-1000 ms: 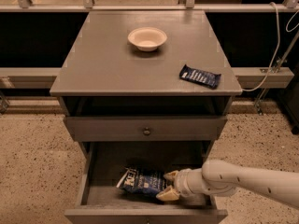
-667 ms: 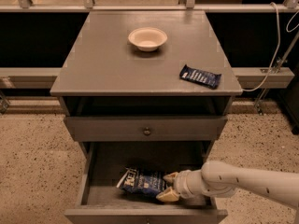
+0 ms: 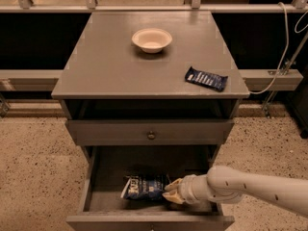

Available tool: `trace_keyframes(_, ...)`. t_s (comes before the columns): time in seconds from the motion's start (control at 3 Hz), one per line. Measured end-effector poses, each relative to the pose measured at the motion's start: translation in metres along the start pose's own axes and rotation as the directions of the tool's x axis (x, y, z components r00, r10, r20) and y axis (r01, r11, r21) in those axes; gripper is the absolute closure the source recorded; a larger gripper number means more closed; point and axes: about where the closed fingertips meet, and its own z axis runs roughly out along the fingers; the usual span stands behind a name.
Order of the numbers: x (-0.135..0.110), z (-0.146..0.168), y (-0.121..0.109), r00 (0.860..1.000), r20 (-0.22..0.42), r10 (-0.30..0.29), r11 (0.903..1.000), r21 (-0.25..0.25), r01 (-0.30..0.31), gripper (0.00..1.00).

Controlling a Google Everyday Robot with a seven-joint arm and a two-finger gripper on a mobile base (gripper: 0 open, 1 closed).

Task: Pick blue chip bag from middle drawer and place on counter

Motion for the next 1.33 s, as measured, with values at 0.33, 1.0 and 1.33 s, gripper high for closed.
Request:
trace_keyframes(0.33, -0.022, -0.009, -0.001, 0.998, 0.048, -0.046, 0.9989, 0.013, 0.046, 0.89)
trace_keyframes(1.0, -0.113, -0.073, -0.001, 0.924, 0.315, -0.216, 0.9762, 0.088, 0.199, 1.0)
trace_keyframes(1.33, -0.171, -0.127, 0.009, 0.825, 0.44, -0.355, 0.9349, 0.161, 0.316, 1.0)
